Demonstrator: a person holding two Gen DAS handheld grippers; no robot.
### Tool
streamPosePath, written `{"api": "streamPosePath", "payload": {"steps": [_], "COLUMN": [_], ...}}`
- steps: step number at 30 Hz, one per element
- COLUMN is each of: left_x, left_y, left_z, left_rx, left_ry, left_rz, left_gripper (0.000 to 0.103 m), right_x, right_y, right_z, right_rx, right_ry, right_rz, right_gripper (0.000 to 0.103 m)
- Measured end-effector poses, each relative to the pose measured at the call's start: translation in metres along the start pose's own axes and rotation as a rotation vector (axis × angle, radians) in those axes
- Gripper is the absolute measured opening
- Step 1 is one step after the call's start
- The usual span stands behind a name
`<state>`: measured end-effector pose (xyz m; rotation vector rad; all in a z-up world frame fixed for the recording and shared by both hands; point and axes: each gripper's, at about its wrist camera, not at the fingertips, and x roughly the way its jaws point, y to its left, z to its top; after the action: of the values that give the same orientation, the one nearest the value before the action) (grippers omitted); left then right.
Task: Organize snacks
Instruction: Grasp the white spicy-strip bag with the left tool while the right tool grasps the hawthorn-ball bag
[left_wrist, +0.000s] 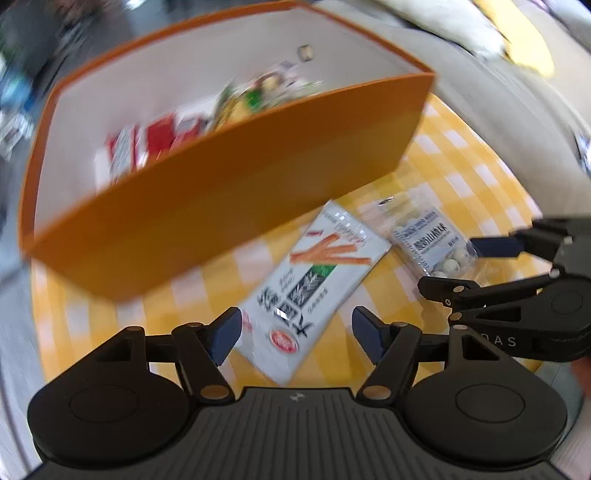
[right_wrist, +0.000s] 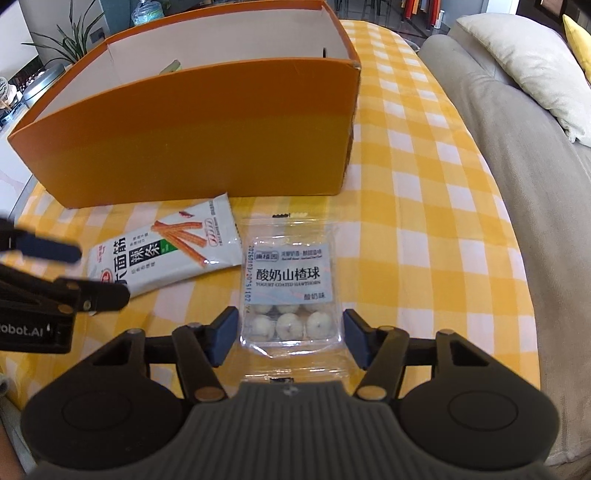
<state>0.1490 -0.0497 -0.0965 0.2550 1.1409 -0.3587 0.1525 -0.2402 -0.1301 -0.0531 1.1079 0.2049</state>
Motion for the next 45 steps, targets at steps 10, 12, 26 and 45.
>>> {"api": "streamPosePath", "payload": {"steps": [10, 12, 26, 45], "left_x": [0.029, 0.034, 0.053, 0.041], "left_y": [-0.01, -0.012, -0.008, -0.007], "left_z": [0.01, 0.01, 0.018, -0.011], "left_rx": [0.271, 0.313, 0.251, -0.084], "left_ry": [0.041, 0.051, 0.052, 0.043], "left_rz": [-0.082, -0.087, -0.101, 0.007], "left_gripper": [0.083, 0.083, 0.081, 0.086], "right_x": [-0.004, -0.004, 0.012, 0.004], "right_y": [-0.001, -0.003, -0.006, -0.004], "right_z": [0.004, 0.007, 0.015, 0.005], "right_rx": [-0.015, -0.007, 0.044, 0.01], "right_ry": [-0.032, -0.035, -0.012, -0.013], "right_rz": [0.021, 0.025, 0.048, 0.03], "right_gripper": [0.062, 0.062, 0.062, 0.063]}}
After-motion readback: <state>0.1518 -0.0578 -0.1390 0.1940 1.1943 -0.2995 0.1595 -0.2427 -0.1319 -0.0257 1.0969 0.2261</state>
